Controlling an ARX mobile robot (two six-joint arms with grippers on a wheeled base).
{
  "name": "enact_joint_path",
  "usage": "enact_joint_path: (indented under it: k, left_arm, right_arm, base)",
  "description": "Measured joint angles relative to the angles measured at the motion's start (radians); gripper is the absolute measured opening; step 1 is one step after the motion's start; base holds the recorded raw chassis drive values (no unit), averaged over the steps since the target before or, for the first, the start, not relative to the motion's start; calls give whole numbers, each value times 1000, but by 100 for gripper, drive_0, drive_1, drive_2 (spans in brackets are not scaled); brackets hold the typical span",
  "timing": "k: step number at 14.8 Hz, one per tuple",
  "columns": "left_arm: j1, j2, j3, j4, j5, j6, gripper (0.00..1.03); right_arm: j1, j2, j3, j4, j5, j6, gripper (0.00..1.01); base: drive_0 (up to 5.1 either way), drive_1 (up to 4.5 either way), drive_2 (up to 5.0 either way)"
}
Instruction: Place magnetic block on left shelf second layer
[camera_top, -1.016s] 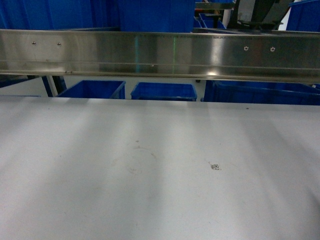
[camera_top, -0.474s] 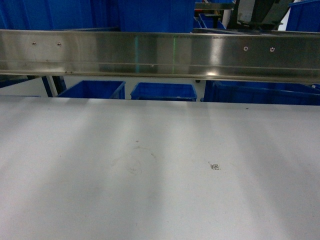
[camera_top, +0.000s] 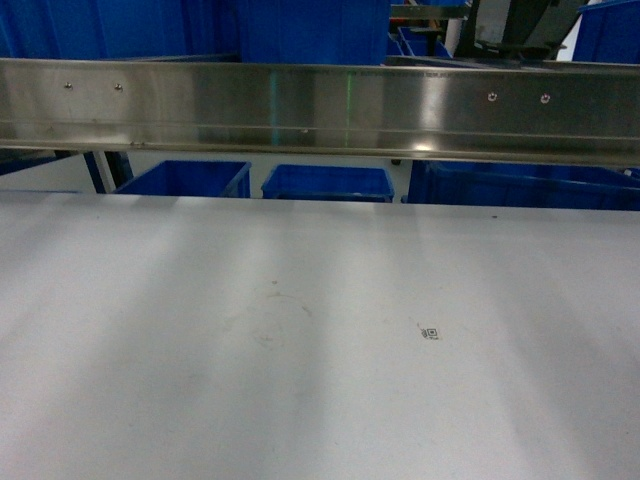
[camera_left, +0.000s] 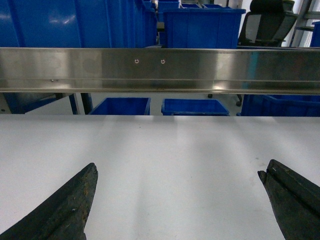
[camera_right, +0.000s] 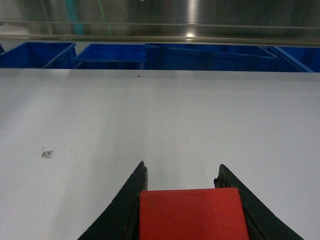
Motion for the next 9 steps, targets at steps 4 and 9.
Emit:
enact_joint_path:
  k: [4, 9]
  left_arm:
    - [0, 0, 0, 0, 0, 0, 98]
    - [0, 0, 0, 0, 0, 0, 98]
  right_arm:
    - [35, 25, 8, -7, -6, 10, 34]
    - [43, 43, 31, 24, -12, 29, 34]
  base:
    - [0, 0, 0]
    - [0, 0, 0]
